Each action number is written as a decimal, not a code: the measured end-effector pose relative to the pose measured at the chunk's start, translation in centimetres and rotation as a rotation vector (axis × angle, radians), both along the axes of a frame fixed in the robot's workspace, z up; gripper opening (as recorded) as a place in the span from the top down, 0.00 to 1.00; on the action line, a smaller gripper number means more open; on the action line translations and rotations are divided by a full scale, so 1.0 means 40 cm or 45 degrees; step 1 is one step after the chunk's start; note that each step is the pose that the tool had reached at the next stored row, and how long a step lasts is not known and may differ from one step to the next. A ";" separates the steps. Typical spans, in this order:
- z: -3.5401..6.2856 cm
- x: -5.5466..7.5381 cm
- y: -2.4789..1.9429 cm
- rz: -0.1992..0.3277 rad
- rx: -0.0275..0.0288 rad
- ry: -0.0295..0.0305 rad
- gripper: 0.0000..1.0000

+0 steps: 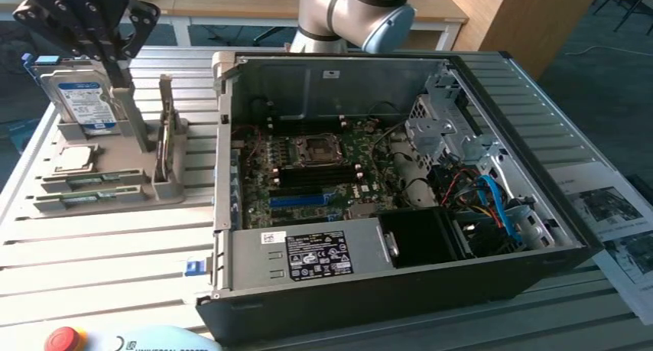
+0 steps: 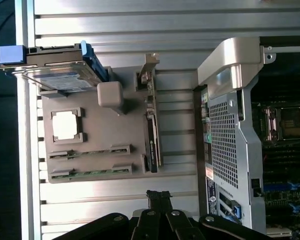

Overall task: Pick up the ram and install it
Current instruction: 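Reach for the ram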

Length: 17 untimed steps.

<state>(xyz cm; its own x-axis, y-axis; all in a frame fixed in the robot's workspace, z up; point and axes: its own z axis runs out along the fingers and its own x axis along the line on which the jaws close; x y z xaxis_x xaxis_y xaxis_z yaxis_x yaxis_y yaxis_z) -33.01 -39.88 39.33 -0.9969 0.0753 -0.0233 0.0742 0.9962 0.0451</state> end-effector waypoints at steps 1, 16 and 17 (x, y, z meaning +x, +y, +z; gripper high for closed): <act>0.000 -0.007 0.000 0.000 -0.0001 0.0000 0.90; 0.000 -0.126 0.000 0.000 -0.0001 0.0000 0.90; 0.000 -0.135 0.000 0.000 0.0000 0.0000 0.90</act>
